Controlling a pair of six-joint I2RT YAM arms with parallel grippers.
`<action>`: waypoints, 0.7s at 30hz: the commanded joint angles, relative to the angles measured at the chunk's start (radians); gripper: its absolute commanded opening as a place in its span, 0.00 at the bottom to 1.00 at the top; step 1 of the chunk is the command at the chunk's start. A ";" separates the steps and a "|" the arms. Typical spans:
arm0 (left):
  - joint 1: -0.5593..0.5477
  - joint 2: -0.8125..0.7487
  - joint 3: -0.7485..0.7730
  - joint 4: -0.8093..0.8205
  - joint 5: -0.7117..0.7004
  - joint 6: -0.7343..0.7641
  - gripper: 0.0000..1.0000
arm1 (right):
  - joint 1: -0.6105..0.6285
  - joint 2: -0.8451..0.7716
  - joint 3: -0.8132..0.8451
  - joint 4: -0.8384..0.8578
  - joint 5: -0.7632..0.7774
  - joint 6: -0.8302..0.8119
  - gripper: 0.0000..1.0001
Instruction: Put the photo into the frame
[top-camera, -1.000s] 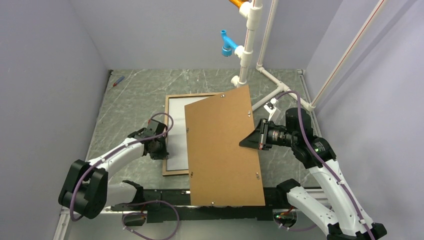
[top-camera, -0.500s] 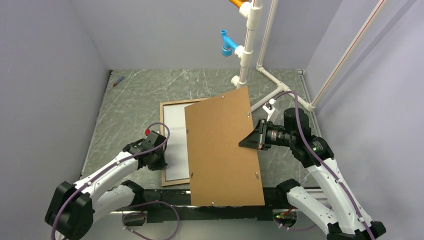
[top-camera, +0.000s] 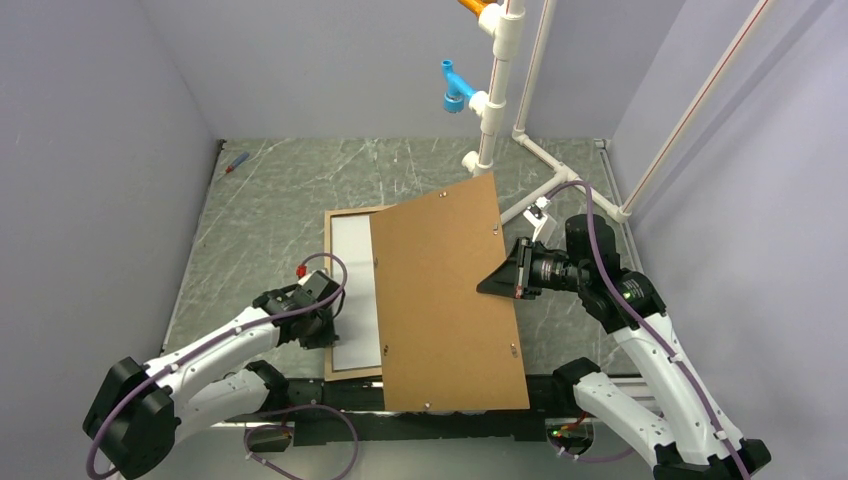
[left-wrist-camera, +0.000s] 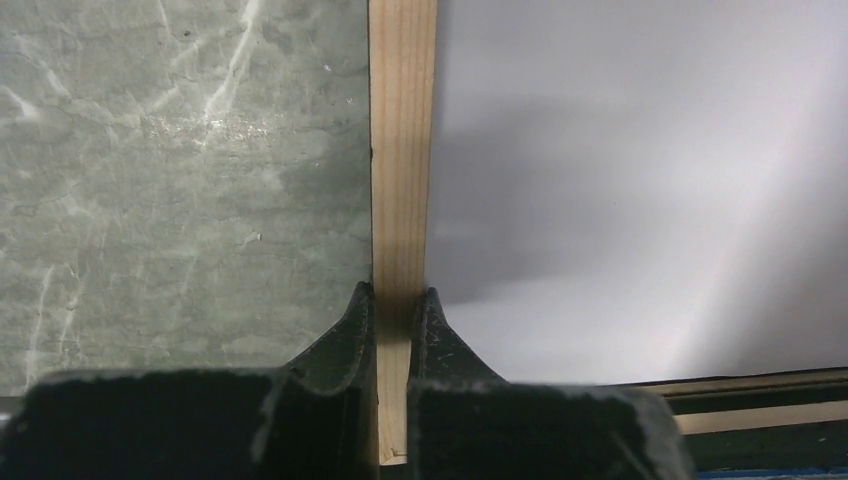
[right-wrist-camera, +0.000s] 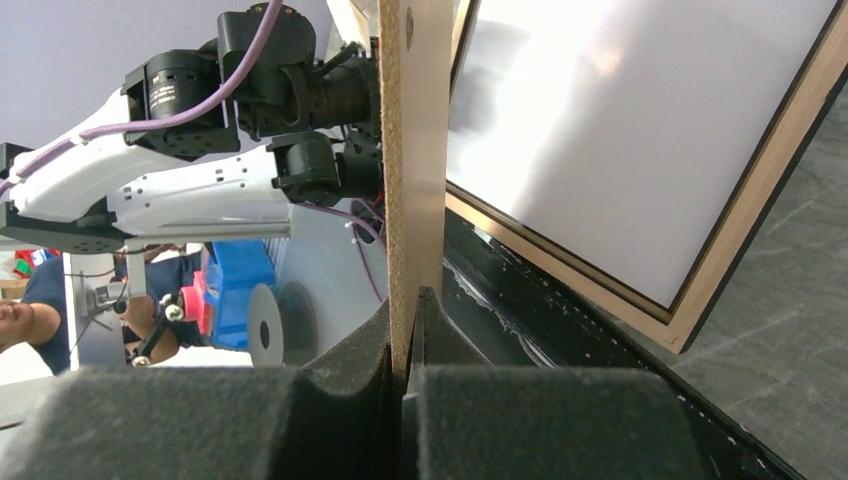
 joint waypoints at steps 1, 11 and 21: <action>-0.013 0.008 0.017 -0.045 -0.059 -0.008 0.07 | 0.004 -0.001 0.008 0.106 -0.028 -0.008 0.00; 0.023 0.015 0.120 -0.095 -0.082 0.046 0.99 | 0.004 0.033 -0.014 0.127 -0.018 -0.003 0.00; 0.226 0.030 0.298 -0.057 0.107 0.187 1.00 | 0.010 0.095 0.040 0.131 0.043 0.019 0.00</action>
